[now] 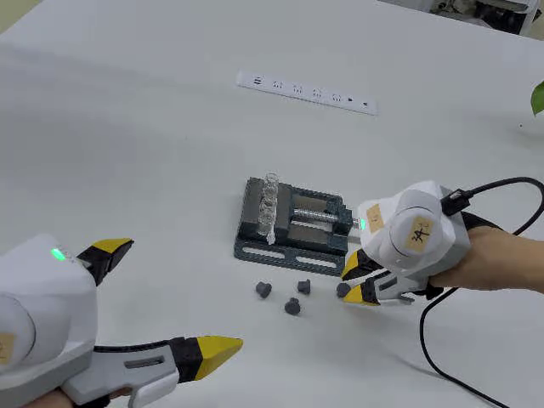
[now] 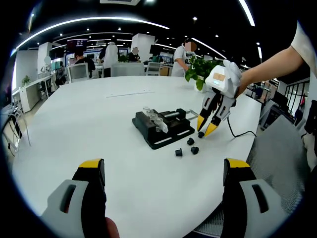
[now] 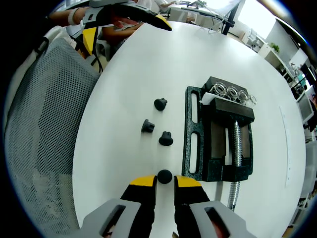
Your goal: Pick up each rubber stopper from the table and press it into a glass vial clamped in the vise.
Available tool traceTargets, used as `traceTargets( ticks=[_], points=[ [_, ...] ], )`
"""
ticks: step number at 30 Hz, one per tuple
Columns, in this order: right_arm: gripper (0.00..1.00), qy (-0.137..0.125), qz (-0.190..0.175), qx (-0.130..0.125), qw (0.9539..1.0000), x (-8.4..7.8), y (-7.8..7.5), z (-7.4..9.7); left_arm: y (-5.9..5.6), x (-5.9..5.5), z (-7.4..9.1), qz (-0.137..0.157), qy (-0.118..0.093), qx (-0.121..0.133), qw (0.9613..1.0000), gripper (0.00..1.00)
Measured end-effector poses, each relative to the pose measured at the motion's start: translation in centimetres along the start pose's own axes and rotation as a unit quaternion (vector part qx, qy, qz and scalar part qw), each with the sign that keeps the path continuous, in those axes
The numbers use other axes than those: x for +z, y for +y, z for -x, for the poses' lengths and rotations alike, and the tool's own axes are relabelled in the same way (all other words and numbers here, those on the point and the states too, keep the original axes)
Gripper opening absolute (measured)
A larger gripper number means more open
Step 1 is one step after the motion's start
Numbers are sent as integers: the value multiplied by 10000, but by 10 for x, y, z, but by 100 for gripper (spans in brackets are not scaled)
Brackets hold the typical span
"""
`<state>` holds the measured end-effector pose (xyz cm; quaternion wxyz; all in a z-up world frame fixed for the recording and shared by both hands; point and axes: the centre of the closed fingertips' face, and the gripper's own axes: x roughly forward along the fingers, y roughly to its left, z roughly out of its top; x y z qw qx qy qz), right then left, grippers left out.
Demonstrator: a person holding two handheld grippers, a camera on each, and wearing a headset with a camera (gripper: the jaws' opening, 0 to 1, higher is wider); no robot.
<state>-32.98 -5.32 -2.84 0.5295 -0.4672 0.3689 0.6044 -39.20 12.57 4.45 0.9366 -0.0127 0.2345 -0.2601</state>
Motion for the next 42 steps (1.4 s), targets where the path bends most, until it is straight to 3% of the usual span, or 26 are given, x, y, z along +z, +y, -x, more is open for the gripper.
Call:
traceTargets(
  ticks=[42],
  points=[
    [8,56,142,119,9998,1,3,-1,-5,-2,-5,63,12,-93,9999,99]
  ],
)
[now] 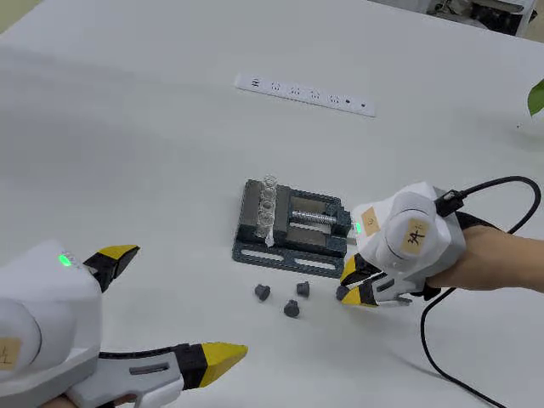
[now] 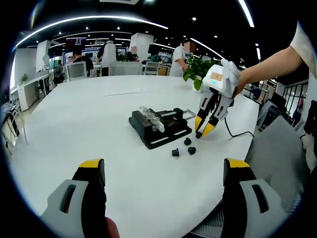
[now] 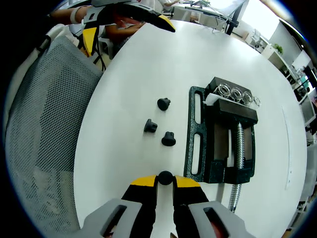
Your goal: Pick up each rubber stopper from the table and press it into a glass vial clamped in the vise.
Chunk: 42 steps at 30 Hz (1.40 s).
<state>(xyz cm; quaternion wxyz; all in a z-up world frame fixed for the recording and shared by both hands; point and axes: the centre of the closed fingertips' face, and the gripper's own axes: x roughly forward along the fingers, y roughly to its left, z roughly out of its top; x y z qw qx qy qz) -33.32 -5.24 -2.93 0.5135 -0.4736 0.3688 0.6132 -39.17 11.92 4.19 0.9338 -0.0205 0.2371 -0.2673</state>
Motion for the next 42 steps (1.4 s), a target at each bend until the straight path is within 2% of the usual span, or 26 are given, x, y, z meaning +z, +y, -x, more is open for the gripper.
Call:
traceTargets(
  ticks=[6,12,18,20,33,42],
  points=[
    [8,-18,10,67,10000,1,-2,3,0,0,0,-32,17,-12,10000,99],
    [7,-89,-62,75,9999,5,-12,13,3,0,-1,-210,87,-50,9997,99],
    [7,-281,-9,59,9996,20,-26,30,7,5,-3,-245,51,-40,9997,99],
    [7,-337,-2,73,9994,24,-32,34,6,6,-5,-247,40,-47,9997,99],
    [7,-416,196,66,9989,55,-64,54,5,10,-8,-259,17,-109,9996,99],
    [7,-426,410,43,9982,74,-83,58,5,11,-10,-238,25,-125,9996,99]
  ],
)
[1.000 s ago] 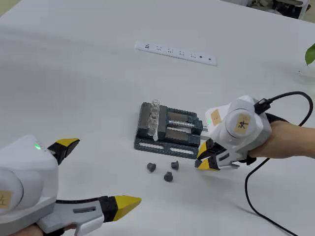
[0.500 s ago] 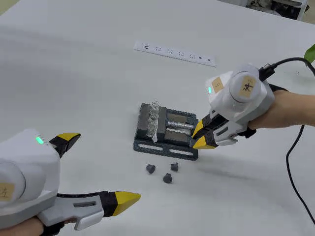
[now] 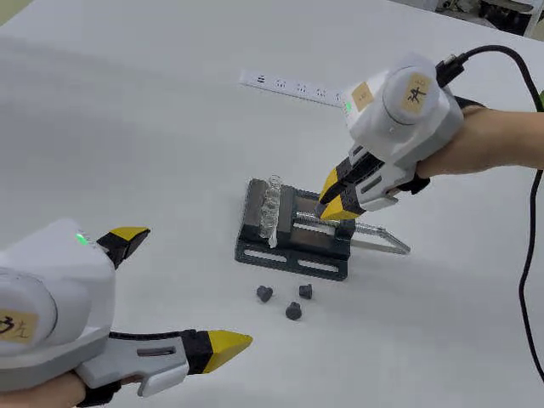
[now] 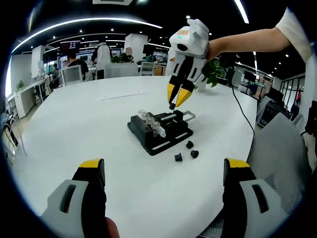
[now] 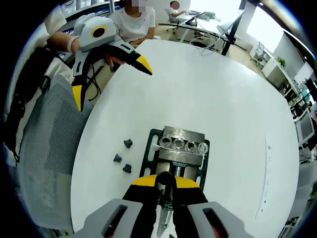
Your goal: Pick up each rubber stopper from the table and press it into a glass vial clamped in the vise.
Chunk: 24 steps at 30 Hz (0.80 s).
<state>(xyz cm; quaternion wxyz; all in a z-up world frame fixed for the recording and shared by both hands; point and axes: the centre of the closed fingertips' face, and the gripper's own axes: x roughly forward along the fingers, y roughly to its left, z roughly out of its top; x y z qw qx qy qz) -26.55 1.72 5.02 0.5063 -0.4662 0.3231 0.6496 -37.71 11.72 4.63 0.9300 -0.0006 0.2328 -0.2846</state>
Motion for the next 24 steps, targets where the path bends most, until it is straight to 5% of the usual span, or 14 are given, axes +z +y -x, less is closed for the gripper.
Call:
traceTargets(
  ticks=[24],
  points=[
    [7,41,433,-8,9991,35,-58,1,7,1,-9,96,53,-12,9999,99]
  ],
)
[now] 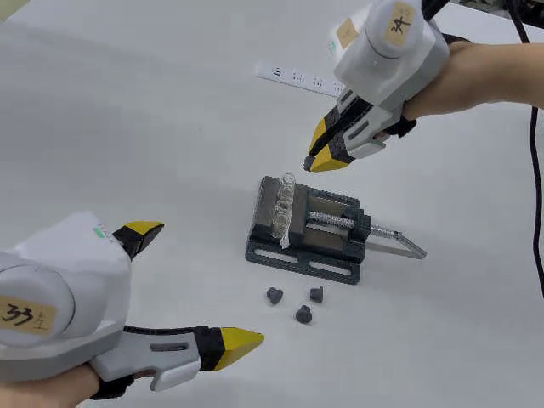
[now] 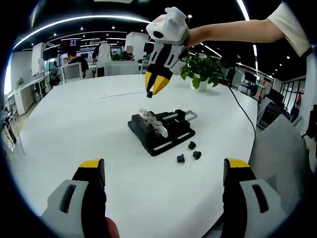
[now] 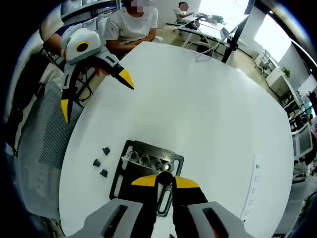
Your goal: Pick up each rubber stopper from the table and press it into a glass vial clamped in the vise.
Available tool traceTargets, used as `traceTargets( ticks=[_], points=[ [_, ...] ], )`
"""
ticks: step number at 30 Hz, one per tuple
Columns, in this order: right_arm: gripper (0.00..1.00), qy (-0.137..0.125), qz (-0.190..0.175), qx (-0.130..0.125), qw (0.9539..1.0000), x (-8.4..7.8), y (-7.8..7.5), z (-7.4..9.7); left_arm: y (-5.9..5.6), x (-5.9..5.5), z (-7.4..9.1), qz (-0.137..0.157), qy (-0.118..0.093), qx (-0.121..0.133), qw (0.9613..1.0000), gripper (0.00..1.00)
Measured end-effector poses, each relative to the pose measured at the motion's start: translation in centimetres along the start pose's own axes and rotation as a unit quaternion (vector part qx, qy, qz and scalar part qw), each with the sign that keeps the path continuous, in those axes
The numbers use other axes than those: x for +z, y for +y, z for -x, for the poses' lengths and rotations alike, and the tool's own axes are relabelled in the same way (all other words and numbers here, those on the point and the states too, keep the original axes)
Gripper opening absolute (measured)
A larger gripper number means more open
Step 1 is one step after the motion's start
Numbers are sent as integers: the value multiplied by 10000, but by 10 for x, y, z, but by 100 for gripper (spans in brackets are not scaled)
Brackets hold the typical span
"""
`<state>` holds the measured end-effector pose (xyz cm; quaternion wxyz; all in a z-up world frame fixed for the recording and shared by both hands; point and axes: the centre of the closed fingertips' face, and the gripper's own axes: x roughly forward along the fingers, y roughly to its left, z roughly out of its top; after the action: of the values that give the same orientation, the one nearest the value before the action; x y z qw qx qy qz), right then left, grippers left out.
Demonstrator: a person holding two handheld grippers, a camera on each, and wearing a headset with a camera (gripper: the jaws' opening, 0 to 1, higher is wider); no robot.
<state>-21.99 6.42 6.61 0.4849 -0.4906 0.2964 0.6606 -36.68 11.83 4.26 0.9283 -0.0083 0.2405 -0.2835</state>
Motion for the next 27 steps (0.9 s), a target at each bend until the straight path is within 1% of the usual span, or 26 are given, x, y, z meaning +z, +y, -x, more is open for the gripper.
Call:
traceTargets(
  ticks=[2,6,9,11,14,19,21,27],
  points=[
    [7,4,31,4,10000,2,-4,-3,1,-1,0,11,5,7,10000,99],
    [7,31,93,91,9999,6,-7,-9,2,-2,-2,36,15,16,10000,99],
    [7,103,171,175,9996,4,-7,-15,2,-3,-2,65,22,28,10000,99],
    [7,126,198,217,9995,5,-8,-16,2,-3,-3,78,23,35,10000,99],
    [6,190,252,293,9991,1,-7,-21,3,-4,-3,100,39,42,9999,99],
    [6,242,248,370,9987,-2,-6,-26,2,-5,-3,113,56,39,9999,99],
    [6,252,247,373,9987,-1,-4,-23,2,-5,-3,119,59,40,9999,99],
    [6,288,264,410,9984,-1,-1,-25,2,-5,-4,126,63,25,9999,99]
  ],
)
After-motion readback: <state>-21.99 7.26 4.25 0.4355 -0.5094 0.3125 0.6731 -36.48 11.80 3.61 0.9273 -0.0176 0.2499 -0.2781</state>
